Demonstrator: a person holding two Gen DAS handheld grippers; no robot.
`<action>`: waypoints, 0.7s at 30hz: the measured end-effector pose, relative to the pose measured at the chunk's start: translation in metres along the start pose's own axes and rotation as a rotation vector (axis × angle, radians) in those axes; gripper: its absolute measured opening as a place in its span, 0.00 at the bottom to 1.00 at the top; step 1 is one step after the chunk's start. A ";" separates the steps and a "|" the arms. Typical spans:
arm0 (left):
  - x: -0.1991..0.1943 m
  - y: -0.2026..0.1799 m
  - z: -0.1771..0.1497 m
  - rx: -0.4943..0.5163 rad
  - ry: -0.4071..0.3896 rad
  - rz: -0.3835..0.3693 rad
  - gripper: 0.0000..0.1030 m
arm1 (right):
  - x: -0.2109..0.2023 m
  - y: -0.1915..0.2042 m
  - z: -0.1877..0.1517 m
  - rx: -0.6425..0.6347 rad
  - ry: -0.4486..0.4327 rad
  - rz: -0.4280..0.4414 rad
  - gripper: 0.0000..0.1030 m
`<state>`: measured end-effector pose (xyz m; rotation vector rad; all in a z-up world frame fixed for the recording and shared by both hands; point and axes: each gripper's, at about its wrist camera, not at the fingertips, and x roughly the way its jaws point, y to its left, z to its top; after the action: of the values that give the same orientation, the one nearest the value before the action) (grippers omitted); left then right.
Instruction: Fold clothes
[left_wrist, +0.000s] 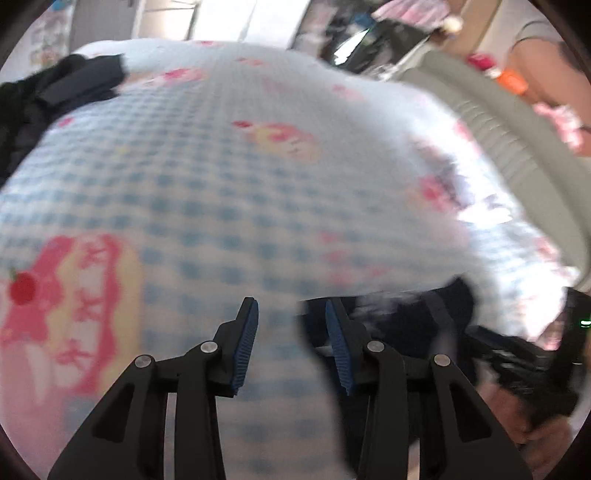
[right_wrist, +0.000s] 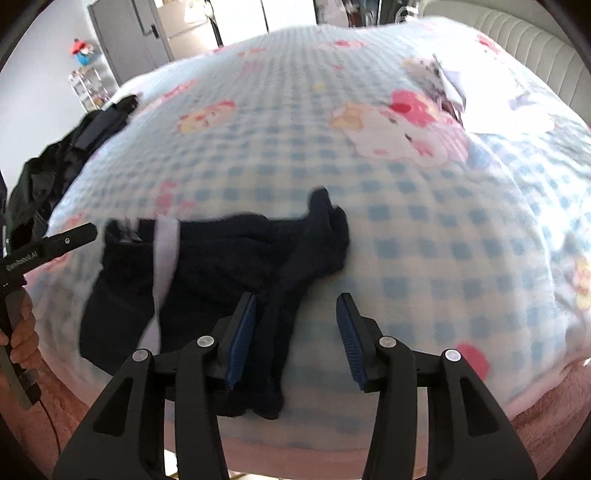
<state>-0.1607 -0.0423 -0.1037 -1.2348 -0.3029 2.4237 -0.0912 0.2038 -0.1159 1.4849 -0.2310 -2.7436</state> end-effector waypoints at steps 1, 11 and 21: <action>0.000 -0.008 -0.002 0.024 -0.002 -0.042 0.39 | -0.001 0.002 0.003 -0.002 -0.011 0.023 0.45; 0.028 -0.033 -0.018 0.127 0.107 0.118 0.41 | 0.012 -0.001 0.004 0.027 0.028 -0.001 0.45; 0.014 0.013 -0.012 -0.067 0.070 0.099 0.37 | 0.006 -0.004 0.004 0.060 0.013 0.009 0.45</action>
<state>-0.1616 -0.0475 -0.1256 -1.3907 -0.3123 2.4647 -0.0983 0.2077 -0.1194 1.5118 -0.3209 -2.7424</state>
